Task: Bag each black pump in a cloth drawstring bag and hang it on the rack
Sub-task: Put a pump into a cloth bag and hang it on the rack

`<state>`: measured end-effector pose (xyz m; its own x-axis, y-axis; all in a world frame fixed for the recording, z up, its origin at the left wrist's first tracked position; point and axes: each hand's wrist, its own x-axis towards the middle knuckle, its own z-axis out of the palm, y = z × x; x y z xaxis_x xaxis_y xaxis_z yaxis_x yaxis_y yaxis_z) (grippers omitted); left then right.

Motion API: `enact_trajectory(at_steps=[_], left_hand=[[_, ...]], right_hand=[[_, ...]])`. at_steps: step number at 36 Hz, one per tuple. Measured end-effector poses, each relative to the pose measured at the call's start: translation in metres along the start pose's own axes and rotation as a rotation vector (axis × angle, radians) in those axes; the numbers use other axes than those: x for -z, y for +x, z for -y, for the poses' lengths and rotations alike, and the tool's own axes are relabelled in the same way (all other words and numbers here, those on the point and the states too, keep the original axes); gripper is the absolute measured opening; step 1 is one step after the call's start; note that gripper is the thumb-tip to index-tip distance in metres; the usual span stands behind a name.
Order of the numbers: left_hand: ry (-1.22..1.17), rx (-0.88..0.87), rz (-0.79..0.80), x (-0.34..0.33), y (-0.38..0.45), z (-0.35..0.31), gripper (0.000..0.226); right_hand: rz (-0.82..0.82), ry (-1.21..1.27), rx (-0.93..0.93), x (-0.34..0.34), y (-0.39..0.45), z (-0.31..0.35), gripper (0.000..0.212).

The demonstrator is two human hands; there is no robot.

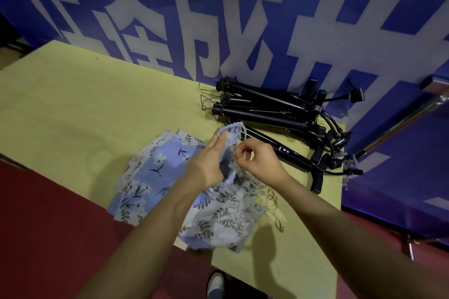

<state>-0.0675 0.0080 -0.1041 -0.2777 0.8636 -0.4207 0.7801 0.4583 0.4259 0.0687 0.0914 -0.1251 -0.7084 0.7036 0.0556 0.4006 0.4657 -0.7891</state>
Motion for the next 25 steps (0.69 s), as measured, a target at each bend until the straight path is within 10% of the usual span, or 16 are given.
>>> enact_trajectory(at_steps=[12, 25], left_hand=[[-0.046, -0.077, -0.018, 0.023, -0.022, 0.023, 0.101], [-0.232, -0.020, -0.166, 0.028, 0.011, -0.006, 0.090]], right_hand=[[0.323, -0.318, 0.253, -0.025, 0.015, 0.035, 0.013], [-0.221, -0.410, 0.040, 0.022, 0.037, 0.006, 0.025]])
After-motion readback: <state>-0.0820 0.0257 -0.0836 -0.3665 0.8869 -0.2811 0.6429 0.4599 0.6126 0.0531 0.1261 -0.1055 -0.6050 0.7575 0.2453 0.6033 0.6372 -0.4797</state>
